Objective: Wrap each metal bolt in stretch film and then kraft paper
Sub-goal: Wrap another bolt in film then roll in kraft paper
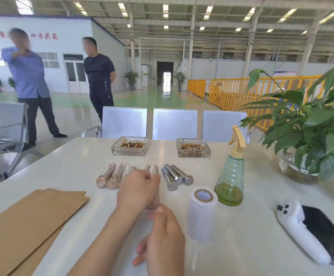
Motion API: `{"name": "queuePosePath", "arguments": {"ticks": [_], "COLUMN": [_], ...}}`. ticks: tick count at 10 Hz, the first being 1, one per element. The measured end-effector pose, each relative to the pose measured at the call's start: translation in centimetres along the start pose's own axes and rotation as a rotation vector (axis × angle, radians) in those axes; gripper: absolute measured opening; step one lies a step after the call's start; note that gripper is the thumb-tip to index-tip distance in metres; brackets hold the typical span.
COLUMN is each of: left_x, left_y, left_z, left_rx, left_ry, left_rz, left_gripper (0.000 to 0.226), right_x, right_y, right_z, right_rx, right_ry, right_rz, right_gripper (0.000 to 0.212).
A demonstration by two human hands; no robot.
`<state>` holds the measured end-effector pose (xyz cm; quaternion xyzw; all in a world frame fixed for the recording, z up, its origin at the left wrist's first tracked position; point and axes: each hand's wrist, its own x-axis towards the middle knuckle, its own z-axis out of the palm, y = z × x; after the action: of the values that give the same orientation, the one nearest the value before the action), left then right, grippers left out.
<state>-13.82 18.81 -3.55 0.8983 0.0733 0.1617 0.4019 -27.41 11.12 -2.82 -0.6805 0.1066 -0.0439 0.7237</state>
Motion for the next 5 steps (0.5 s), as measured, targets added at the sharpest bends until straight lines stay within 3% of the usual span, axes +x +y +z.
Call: {"name": "queuePosePath", "arguments": {"ticks": [2,3,5], "left_x": [6.2,7.6,7.5], "left_y": [1.5,1.2,0.0], "left_z": [2.3,3.3,2.4], "left_rx": [0.497,0.599,0.611], "left_ry": [0.044,0.032,-0.048], "left_rz": [0.041,0.057,0.209], "left_gripper": [0.025,0.033,0.028], "right_x": [3.2,3.8,4.4], "right_y": [3.7,4.1,4.9], "right_z": [1.0,1.4,1.8], "right_rx": [-0.209,-0.259,-0.226], "right_ry": [0.014,-0.034,-0.039], "right_rz": [-0.149,-0.155,-0.203], "right_gripper": [0.026,0.024,0.02]}}
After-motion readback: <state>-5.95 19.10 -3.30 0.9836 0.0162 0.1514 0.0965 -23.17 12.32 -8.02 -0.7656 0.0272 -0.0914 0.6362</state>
